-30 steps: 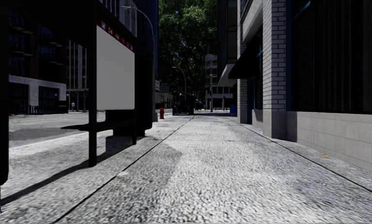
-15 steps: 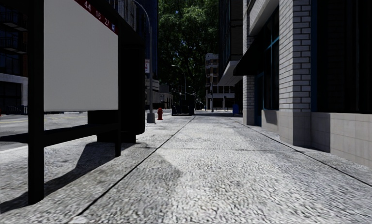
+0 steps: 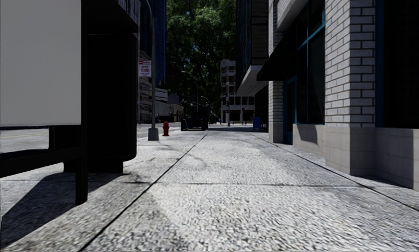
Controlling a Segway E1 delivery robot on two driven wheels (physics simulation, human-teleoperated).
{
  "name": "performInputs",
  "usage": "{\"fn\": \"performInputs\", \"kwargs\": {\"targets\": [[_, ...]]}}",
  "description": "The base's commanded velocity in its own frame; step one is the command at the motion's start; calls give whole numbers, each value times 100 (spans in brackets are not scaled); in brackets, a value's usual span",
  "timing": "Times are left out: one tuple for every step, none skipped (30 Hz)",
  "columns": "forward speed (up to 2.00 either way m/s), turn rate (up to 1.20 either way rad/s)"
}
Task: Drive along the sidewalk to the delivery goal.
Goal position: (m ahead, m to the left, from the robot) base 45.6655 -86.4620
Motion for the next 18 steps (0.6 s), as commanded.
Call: {"fn": "performInputs", "kwargs": {"targets": [[186, 0], [186, 0], [186, 0], [186, 0], [186, 0], [186, 0], [186, 0], [186, 0], [186, 0], [186, 0], [186, 0], [186, 0], [186, -77], [186, -98], [186, -103], [186, -28], [186, -6], [186, -6]]}}
